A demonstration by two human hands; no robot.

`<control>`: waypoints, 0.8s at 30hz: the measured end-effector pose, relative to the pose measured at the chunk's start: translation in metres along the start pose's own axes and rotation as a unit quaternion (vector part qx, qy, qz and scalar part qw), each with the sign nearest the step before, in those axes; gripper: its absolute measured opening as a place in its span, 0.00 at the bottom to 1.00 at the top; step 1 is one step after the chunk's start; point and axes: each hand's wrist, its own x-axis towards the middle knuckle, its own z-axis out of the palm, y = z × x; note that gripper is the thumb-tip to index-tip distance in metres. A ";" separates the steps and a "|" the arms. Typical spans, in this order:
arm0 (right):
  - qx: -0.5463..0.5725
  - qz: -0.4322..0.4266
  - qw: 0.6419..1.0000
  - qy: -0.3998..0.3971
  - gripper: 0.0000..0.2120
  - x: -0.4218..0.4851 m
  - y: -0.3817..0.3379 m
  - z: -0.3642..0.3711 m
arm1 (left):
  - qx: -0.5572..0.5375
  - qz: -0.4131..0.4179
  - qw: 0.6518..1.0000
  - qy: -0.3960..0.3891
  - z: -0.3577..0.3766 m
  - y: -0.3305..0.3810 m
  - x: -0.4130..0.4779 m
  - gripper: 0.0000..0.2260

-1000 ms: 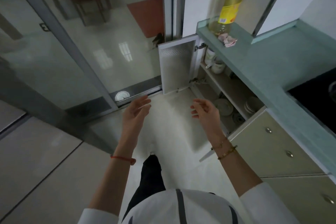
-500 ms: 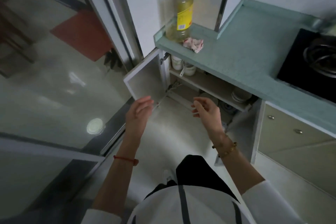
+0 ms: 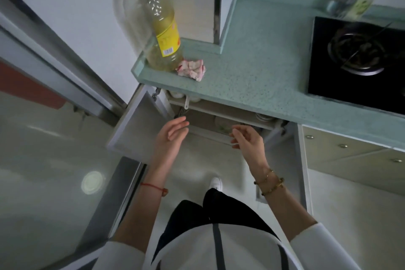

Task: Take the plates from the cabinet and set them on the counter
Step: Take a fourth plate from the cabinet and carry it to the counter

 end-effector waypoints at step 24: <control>-0.064 0.072 0.993 0.069 0.08 0.228 0.230 0.063 | 0.111 -0.009 0.980 -0.164 0.078 -0.236 0.264 0.13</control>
